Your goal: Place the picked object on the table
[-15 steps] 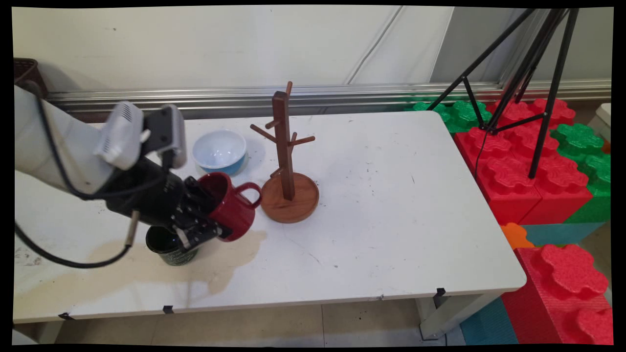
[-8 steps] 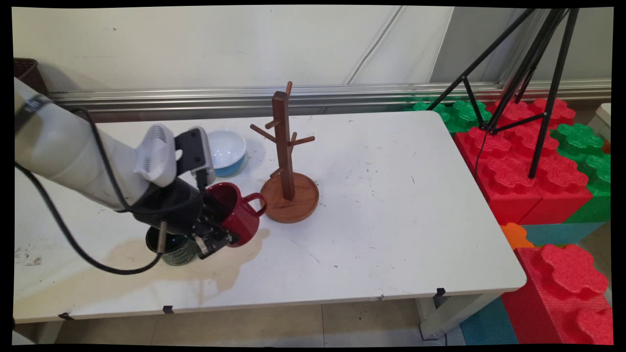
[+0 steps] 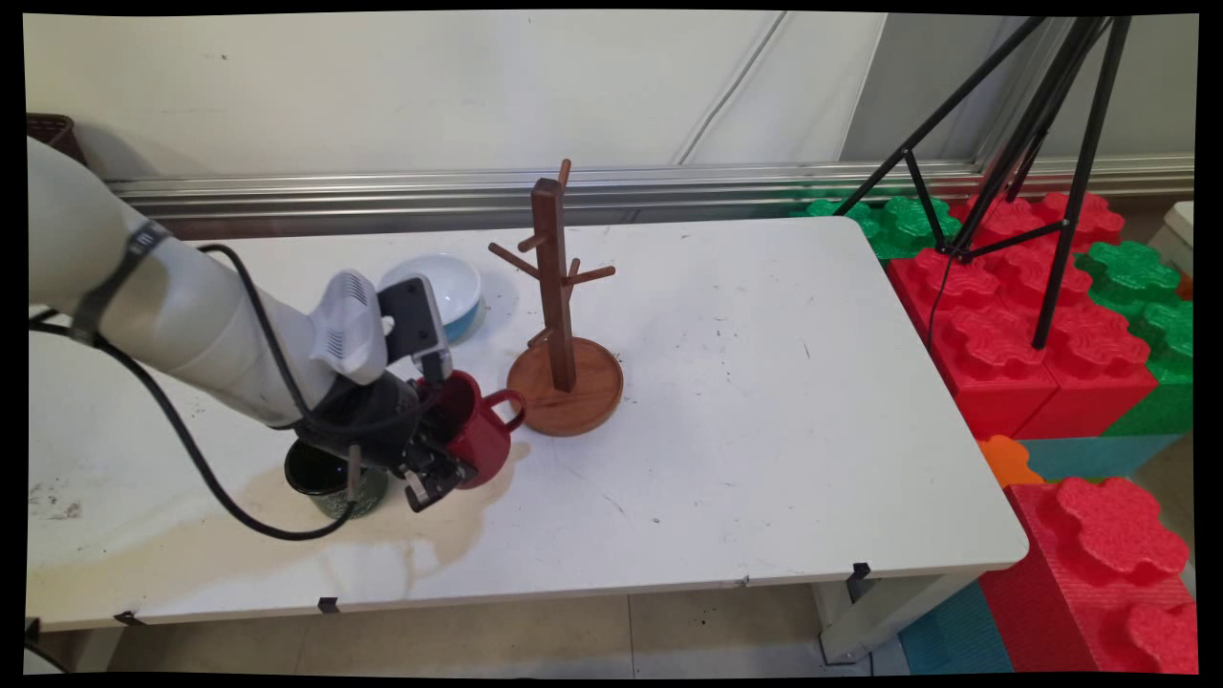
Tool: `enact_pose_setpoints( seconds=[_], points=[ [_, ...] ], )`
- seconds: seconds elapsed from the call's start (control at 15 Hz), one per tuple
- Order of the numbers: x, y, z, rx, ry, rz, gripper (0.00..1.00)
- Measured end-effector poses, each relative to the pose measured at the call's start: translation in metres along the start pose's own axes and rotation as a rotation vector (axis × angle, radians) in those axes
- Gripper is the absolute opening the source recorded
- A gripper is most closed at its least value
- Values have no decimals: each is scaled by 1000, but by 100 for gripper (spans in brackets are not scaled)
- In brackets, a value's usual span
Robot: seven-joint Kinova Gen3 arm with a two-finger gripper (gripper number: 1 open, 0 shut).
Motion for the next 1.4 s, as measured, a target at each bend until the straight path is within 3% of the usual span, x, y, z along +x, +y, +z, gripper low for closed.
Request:
enact_pose_setpoints(
  seconds=[0.73,1.4],
  points=[
    [6,-6,42,6,-19,-8,0],
    [8,-6,62,7,-45,-11,0]
  ],
)
